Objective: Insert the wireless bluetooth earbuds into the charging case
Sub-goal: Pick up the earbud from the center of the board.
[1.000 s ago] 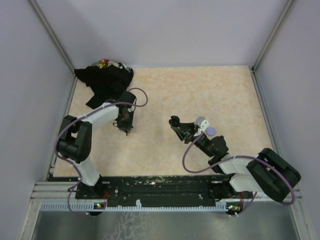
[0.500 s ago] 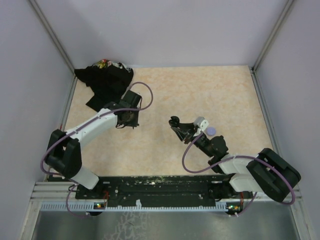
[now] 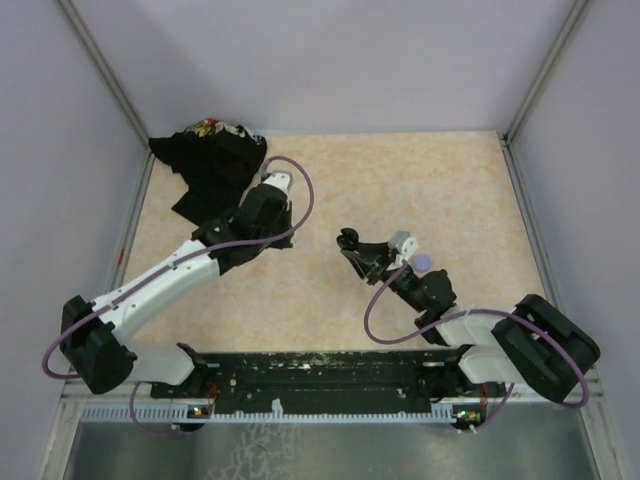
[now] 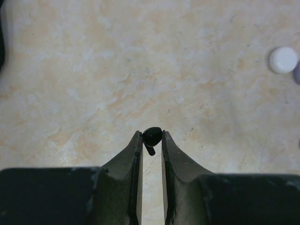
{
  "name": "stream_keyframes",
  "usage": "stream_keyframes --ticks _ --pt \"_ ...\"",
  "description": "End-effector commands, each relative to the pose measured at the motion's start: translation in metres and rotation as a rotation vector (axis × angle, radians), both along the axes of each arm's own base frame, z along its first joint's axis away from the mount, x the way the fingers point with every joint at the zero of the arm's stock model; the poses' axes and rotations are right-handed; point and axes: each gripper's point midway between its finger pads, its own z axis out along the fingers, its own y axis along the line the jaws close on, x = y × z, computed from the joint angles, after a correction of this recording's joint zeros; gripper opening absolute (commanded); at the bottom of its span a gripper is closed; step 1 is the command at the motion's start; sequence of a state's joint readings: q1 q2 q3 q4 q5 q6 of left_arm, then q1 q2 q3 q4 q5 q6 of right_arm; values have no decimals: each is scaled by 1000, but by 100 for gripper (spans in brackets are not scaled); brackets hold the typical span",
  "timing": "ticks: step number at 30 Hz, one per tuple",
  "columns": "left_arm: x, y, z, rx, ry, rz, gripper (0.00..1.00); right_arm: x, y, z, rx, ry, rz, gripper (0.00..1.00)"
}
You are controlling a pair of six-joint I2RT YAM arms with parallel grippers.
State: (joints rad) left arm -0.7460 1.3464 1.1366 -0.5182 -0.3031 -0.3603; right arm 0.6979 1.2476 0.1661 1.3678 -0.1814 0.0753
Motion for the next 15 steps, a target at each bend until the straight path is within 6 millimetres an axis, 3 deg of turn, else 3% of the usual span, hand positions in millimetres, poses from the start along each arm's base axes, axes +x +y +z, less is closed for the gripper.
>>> stream_keyframes --ticks 1,9,15 --pt "2 -26 53 -131 -155 -69 13 0 3 34 87 -73 14 0" --pt "-11 -62 100 -244 -335 -229 13 -3 6 42 100 -81 36 0" --pt "-25 -84 117 -304 -412 -348 13 -5 8 50 135 -87 57 0"
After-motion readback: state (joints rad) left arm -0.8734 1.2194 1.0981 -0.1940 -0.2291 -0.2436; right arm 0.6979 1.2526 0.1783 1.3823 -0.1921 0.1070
